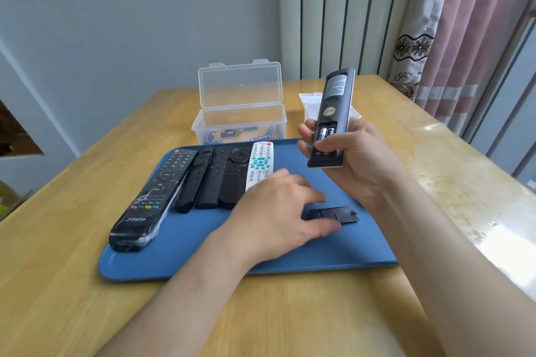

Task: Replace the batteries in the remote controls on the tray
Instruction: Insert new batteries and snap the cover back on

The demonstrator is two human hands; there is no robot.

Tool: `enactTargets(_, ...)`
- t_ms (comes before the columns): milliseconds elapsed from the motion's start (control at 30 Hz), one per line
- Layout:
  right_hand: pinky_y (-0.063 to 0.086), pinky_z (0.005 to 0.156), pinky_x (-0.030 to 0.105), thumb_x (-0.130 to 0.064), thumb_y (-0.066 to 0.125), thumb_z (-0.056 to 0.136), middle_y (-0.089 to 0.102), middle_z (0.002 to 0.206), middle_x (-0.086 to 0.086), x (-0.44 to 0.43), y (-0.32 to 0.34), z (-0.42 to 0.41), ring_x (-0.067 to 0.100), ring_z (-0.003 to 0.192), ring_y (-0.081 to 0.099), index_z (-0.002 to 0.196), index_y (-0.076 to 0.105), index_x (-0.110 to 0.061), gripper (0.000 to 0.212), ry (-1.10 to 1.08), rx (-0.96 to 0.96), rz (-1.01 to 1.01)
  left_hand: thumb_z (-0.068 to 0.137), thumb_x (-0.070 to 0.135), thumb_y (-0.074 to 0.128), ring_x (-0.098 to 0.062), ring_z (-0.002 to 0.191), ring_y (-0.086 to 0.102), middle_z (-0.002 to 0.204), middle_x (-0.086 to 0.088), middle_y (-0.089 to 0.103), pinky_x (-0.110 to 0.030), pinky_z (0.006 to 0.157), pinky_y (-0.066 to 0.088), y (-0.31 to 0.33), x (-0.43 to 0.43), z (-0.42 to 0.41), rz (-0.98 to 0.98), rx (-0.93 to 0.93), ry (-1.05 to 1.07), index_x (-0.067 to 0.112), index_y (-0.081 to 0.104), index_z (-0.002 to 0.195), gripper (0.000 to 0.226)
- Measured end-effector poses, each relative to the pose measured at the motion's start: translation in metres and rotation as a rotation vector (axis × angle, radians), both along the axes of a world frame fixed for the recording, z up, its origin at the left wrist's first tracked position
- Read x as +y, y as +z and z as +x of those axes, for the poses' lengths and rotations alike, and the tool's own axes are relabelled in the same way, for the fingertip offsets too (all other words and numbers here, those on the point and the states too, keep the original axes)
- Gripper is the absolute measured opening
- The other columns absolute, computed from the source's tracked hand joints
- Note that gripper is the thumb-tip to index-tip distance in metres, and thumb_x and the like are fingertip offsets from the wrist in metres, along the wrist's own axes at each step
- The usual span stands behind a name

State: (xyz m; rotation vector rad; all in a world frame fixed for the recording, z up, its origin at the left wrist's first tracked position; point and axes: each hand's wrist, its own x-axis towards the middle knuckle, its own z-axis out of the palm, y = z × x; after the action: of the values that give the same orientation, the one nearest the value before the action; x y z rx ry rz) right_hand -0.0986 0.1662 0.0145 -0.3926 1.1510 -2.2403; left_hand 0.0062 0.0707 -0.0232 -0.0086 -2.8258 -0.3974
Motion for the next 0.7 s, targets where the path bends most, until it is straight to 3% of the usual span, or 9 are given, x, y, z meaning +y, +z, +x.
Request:
enactTargets(100,0.056,0.089,0.040,0.027,0.039,0.081,0.056,0.108,0.022,-0.002,-0.002,0.000,0.027,0.089,0.069,0.122,0.049,0.010,0.045,-0.020,-0.031,-0.009,0.085,0.053,0.060,-0.016,0.100,0.048,0.105,0.010,0.063,-0.036,0.086,0.045,-0.001,0.005,-0.002,-0.065,-0.028,-0.034,0.032,0.070,0.111,0.035)
enactTargets(233,0.057,0.073,0.033,0.014,0.050,0.085,0.057,0.102,0.020,-0.001,-0.003,-0.002,0.027,0.082,0.066,0.119,0.052,0.006,0.035,-0.026,-0.038,-0.022,0.093,0.034,0.055,-0.017,0.084,0.049,0.081,0.005,0.061,-0.035,0.077,0.043,0.002,-0.002,0.001,-0.113,-0.004,-0.058,0.020,0.072,0.094,0.022)
enactTargets(367,0.053,0.066,0.030,-0.005,0.063,0.089,0.061,0.095,0.012,0.003,-0.003,-0.007,0.021,0.076,0.064,0.099,0.057,-0.010,0.012,-0.060,0.068,0.037,0.086,0.021,0.069,-0.008,0.064,0.053,0.069,0.005,0.066,-0.025,0.068,0.044,0.018,-0.024,0.007,0.451,0.064,0.127,0.024,0.071,0.087,0.004)
enactTargets(433,0.051,0.067,0.029,-0.011,0.068,0.088,0.061,0.091,0.009,0.004,-0.004,-0.008,0.019,0.076,0.063,0.098,0.058,-0.012,0.014,-0.026,0.117,0.038,0.087,0.012,0.069,-0.010,0.063,0.058,0.073,-0.001,0.073,-0.025,0.065,0.050,0.023,-0.030,0.009,0.837,0.120,0.154,0.024,0.067,0.096,0.016)
enactTargets(500,0.051,0.065,0.027,-0.005,0.069,0.086,0.061,0.084,0.006,0.003,-0.006,-0.005,0.016,0.073,0.061,0.102,0.058,-0.009,0.020,0.022,0.184,0.054,0.088,0.007,0.066,-0.011,0.060,0.060,0.073,-0.006,0.073,-0.023,0.062,0.052,0.025,-0.029,0.010,1.047,0.167,0.140,0.021,0.063,0.106,0.023)
enactTargets(633,0.054,0.062,0.026,0.010,0.067,0.081,0.064,0.088,0.008,-0.003,-0.010,0.001,0.017,0.072,0.065,0.108,0.057,-0.003,0.032,0.023,0.197,0.099,0.087,0.007,0.068,-0.014,0.059,0.060,0.073,-0.007,0.072,-0.025,0.061,0.054,0.021,-0.021,0.007,1.102,0.194,0.102,0.023,0.062,0.111,0.029)
enactTargets(700,0.055,0.066,0.027,0.011,0.068,0.080,0.063,0.088,0.009,-0.003,-0.010,0.000,0.019,0.076,0.064,0.112,0.057,-0.001,0.036,0.001,0.179,0.101,0.082,0.010,0.075,-0.012,0.067,0.061,0.083,0.003,0.071,-0.026,0.067,0.055,0.016,-0.020,0.005,0.916,0.256,0.100,0.029,0.065,0.111,0.036)
